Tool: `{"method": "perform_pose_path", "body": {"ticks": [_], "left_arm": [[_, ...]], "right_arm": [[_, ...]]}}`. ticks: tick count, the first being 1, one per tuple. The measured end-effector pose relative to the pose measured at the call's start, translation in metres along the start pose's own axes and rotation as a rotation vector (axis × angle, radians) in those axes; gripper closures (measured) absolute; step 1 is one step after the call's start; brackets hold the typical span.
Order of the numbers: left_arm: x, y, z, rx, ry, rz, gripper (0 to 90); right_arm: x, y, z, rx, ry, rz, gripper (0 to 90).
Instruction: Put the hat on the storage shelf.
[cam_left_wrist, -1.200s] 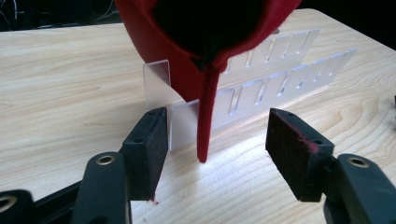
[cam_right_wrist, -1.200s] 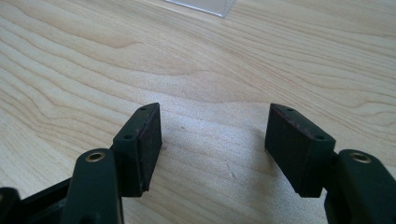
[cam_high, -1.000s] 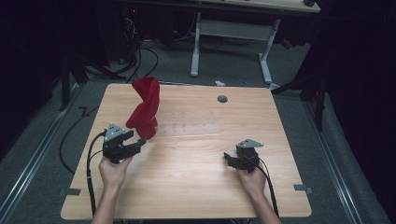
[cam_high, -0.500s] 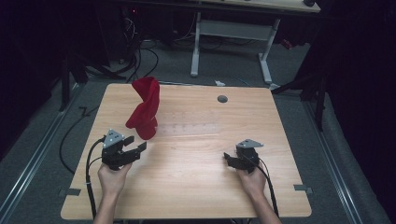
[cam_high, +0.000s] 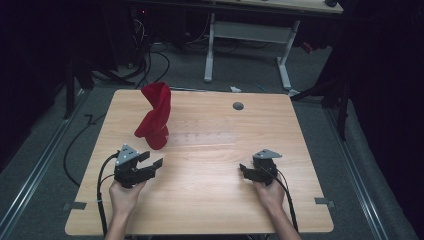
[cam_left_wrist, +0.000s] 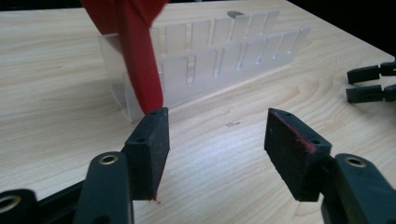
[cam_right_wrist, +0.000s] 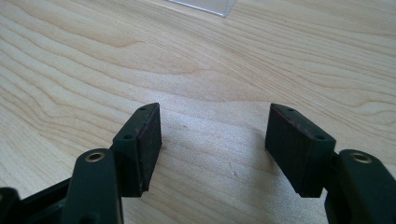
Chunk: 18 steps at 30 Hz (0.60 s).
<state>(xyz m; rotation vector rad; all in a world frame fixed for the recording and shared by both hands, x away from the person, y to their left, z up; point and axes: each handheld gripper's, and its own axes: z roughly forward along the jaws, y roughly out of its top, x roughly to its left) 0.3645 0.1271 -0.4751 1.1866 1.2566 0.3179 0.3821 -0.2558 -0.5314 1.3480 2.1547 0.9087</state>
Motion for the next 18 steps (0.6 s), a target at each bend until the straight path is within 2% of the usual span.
{"method": "perform_pose_path", "body": {"ticks": [4,11,16,18], "left_arm": [[-0.002,-0.007,0.002,0.016,-0.005,0.015,42.1],[-0.008,-0.018,0.005,0.038,-0.022,0.011,41.9],[-0.012,-0.027,0.01,0.071,-0.028,0.013,43.5],[-0.014,-0.032,0.012,0.087,-0.03,0.029,43.4]], "right_arm": [[0.0,0.0,0.0,0.0,0.0,0.0,36.4],[0.0,0.0,0.0,0.0,0.001,-0.002,36.4],[0.0,0.0,0.0,0.0,0.0,-0.001,36.4],[0.0,0.0,0.0,0.0,0.0,-0.001,36.4]]}}
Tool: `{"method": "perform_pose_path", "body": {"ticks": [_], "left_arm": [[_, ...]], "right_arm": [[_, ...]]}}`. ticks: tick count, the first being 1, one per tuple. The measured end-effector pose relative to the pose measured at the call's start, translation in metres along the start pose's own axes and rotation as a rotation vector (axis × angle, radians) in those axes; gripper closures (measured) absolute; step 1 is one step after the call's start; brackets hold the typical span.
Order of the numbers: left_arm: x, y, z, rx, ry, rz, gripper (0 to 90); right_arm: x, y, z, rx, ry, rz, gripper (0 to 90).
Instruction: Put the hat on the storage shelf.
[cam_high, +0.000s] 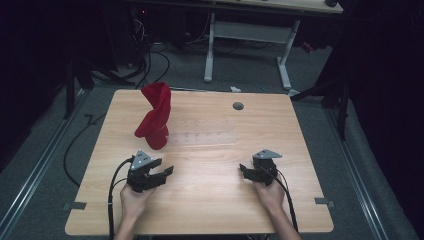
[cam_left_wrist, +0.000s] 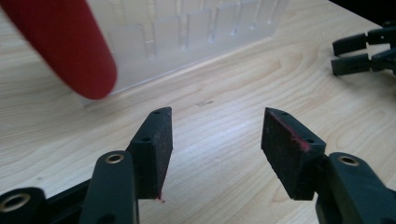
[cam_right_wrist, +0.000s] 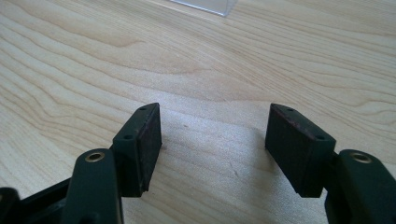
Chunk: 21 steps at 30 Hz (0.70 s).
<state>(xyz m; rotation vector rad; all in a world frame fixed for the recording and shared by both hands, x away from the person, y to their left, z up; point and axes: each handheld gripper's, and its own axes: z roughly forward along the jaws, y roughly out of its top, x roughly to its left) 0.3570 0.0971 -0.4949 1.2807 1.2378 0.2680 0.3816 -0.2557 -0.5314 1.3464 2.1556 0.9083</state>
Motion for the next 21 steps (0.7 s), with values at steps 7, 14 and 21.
{"method": "perform_pose_path", "body": {"ticks": [7,14,21], "left_arm": [[-0.003,-0.01,0.009,0.032,-0.008,0.009,42.1],[-0.006,-0.025,0.023,0.058,0.021,0.053,39.8],[-0.005,-0.038,0.037,0.095,0.044,0.079,39.3]], "right_arm": [[0.0,0.0,0.0,0.001,0.0,0.002,36.4],[0.001,0.0,0.0,0.001,0.001,0.003,36.4],[0.001,0.0,0.0,0.0,0.001,0.001,36.4]]}}
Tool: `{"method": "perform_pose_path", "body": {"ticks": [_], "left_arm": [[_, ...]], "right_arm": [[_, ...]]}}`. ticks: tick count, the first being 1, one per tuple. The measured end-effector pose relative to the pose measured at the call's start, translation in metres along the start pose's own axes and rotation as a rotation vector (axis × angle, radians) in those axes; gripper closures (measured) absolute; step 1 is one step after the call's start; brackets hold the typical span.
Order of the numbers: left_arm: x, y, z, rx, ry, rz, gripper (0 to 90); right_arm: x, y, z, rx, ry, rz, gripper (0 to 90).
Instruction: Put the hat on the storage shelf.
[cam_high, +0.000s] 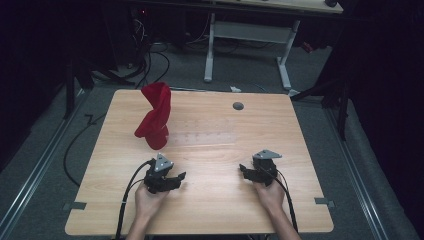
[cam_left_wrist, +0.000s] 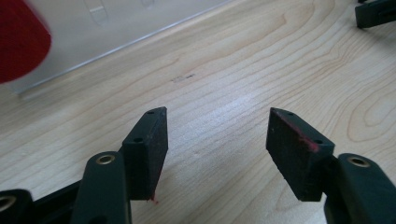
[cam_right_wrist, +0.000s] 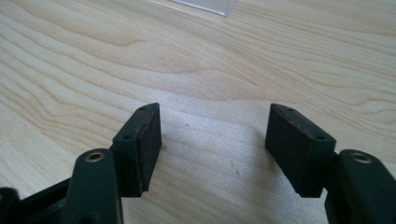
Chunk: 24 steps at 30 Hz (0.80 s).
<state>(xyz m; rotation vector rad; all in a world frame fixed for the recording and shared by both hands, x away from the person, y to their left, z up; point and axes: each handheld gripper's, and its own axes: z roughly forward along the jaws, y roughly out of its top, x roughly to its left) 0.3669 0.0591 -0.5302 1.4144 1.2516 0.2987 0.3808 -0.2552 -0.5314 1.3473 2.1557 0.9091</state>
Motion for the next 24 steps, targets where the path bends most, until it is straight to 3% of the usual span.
{"method": "perform_pose_path", "body": {"ticks": [8,13,24], "left_arm": [[0.0,-0.007,0.011,0.012,0.022,0.013,39.1],[0.002,-0.011,0.015,0.007,0.055,0.055,39.3],[0.003,-0.011,0.016,0.004,0.058,0.054,34.9]], "right_arm": [[0.0,0.0,0.0,0.0,0.0,-0.001,36.3],[0.0,0.0,0.0,0.0,0.0,0.0,36.3],[0.0,0.0,0.0,0.0,0.0,0.0,36.2]]}}
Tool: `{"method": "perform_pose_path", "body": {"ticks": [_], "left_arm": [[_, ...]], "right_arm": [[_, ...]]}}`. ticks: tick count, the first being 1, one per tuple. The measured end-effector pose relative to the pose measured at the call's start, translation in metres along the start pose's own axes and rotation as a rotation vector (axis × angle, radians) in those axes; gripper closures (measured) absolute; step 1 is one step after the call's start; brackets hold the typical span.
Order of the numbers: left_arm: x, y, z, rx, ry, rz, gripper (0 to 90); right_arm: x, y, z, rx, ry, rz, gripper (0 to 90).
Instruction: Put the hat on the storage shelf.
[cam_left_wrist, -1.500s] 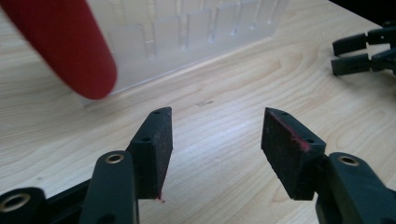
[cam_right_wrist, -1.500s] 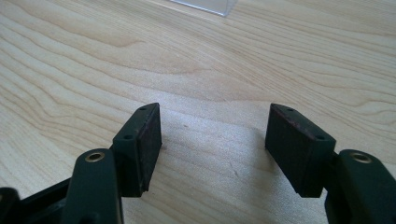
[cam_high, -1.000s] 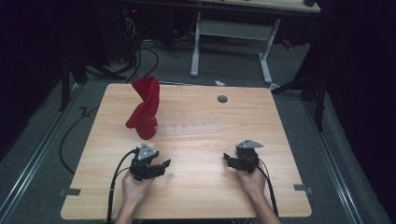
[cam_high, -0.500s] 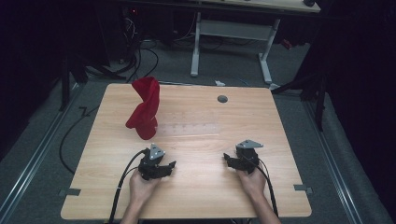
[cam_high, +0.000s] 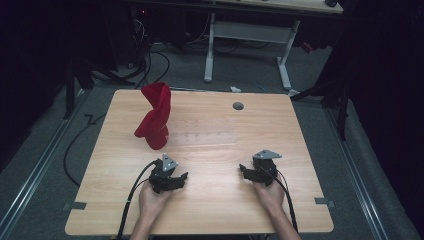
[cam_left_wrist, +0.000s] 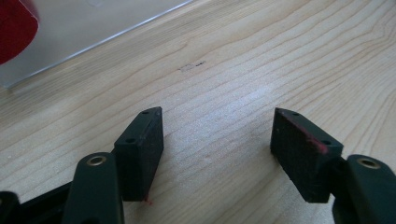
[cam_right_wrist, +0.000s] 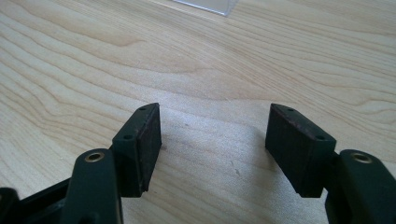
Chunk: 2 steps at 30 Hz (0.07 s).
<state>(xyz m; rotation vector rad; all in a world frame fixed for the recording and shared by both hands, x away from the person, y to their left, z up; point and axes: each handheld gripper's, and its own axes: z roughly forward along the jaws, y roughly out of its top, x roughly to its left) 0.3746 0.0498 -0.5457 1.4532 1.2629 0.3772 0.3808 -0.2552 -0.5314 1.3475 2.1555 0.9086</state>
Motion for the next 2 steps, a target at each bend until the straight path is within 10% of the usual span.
{"method": "perform_pose_path", "body": {"ticks": [2], "left_arm": [[-0.0003,-0.0002,-0.0003,-0.005,0.008,-0.003,35.3]], "right_arm": [[0.0,0.0,0.0,0.0,0.0,0.0,36.1]]}}
